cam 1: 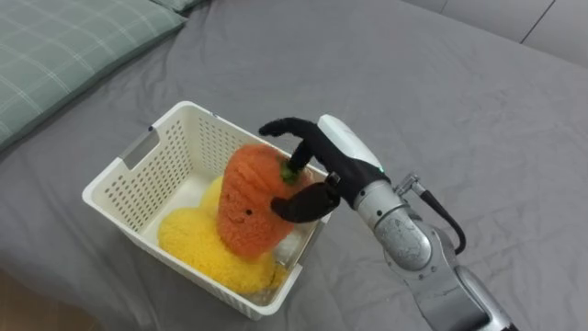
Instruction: Collect toys from the bed
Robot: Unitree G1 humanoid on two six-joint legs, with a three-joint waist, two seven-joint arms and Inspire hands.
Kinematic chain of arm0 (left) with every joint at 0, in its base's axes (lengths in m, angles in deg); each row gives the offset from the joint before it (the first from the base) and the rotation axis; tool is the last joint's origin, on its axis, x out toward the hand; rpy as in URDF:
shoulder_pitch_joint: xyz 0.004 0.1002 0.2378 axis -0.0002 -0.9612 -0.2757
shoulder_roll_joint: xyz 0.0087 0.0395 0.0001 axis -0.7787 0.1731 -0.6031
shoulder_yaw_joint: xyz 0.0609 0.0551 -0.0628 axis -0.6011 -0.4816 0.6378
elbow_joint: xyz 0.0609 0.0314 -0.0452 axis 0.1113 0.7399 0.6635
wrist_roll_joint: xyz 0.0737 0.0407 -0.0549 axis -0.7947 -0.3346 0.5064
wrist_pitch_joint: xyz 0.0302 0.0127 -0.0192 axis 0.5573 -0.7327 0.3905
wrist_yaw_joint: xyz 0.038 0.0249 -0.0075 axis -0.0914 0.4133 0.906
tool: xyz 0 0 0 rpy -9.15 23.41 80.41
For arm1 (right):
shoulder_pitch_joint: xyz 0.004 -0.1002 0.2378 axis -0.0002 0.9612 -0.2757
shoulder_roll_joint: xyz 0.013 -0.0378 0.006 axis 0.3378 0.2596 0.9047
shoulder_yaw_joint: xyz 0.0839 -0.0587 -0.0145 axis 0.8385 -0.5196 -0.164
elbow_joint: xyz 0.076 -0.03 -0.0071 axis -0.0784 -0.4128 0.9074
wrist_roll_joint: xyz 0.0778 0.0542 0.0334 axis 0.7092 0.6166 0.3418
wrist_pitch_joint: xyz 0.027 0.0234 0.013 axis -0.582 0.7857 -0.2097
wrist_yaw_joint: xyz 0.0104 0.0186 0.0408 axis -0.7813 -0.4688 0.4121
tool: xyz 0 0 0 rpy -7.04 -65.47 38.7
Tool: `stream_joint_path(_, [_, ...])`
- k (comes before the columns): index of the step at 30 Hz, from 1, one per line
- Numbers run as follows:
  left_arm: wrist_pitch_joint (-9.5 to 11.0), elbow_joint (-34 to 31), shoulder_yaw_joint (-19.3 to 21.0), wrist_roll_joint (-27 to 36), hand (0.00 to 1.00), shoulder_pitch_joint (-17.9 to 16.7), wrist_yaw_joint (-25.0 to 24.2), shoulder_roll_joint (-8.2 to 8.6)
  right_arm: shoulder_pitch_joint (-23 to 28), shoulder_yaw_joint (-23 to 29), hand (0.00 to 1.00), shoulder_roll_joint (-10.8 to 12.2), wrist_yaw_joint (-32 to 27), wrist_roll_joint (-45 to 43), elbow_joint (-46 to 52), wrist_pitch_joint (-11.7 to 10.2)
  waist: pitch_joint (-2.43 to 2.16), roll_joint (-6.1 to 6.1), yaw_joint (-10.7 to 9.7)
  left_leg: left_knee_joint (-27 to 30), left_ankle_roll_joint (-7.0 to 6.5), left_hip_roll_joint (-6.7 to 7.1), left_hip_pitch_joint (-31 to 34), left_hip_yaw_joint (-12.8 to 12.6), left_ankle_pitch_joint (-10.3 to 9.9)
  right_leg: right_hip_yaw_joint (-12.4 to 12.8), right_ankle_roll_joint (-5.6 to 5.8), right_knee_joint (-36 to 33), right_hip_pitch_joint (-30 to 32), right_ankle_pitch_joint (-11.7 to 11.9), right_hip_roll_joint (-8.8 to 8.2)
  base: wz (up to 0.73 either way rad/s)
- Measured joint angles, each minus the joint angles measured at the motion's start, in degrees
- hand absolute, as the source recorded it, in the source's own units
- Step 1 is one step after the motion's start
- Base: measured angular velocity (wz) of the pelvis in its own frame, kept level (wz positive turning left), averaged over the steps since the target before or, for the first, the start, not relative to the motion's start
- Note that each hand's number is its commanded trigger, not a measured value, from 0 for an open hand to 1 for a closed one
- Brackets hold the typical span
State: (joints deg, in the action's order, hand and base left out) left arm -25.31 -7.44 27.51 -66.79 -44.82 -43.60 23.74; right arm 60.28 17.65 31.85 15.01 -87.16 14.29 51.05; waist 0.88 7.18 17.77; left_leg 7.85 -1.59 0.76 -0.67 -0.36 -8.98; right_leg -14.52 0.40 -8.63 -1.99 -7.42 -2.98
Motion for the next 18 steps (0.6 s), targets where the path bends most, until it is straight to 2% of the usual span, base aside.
stream_joint_path(18, [-0.28, 0.0, -0.03, -0.01, 0.0, 0.05, 0.14, 0.0, 0.01, -0.57, 0.0, 0.02, 0.27, 0.14, -0.64, 0.64, 0.14, -0.23, -0.13, 0.13, 0.0, 0.0, 0.04, 0.05, 0.0, 0.0, 0.0, 0.01, 0.02, 0.0, -0.01, 0.0])
